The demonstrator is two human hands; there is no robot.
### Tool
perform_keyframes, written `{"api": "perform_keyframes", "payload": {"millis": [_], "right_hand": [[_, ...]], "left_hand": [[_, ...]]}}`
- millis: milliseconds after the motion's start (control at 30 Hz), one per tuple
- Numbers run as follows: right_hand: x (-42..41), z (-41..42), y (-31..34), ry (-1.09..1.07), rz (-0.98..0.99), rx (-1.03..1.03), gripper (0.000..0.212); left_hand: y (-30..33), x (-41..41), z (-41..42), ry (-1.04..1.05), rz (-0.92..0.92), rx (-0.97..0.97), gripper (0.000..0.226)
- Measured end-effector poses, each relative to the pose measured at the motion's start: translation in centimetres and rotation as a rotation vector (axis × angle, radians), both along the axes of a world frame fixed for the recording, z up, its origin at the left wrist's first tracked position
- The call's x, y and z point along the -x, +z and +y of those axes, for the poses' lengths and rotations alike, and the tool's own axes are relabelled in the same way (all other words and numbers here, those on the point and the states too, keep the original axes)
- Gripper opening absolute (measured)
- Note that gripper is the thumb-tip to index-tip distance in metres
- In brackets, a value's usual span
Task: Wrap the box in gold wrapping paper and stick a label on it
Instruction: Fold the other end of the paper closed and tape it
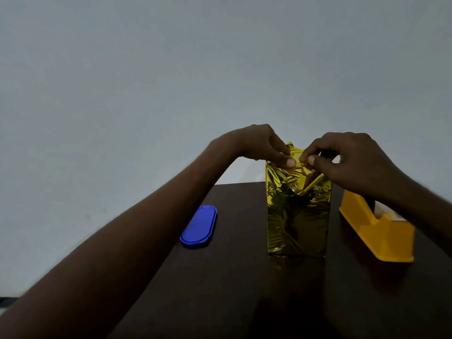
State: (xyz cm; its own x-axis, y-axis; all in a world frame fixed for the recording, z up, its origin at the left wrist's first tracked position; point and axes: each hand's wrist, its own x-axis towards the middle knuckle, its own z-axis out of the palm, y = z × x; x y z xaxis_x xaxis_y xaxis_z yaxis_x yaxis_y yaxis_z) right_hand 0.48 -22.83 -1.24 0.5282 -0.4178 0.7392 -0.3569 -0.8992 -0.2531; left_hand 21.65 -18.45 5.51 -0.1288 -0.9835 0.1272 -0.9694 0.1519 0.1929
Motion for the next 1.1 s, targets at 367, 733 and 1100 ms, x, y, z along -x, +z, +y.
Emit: {"api": "perform_keyframes", "payload": {"millis": [367, 733, 1100], "right_hand": [[-0.4, -1.9, 1.4, 0.061, 0.137, 0.028, 0.044], [-0.3, -2.1, 0.2, 0.077, 0.113, -0.053, 0.033], [0.2, -1.5, -1.6, 0.039, -0.303, -0.269, 0.03]], "left_hand": [[-0.2, 0.0, 0.2, 0.012, 0.024, -0.048, 0.052], [-0.1, 0.2, -0.1, 0.014, 0.02, -0.043, 0.052], [-1.4, -0.3, 0.6, -0.016, 0.139, -0.023, 0.048]]}}
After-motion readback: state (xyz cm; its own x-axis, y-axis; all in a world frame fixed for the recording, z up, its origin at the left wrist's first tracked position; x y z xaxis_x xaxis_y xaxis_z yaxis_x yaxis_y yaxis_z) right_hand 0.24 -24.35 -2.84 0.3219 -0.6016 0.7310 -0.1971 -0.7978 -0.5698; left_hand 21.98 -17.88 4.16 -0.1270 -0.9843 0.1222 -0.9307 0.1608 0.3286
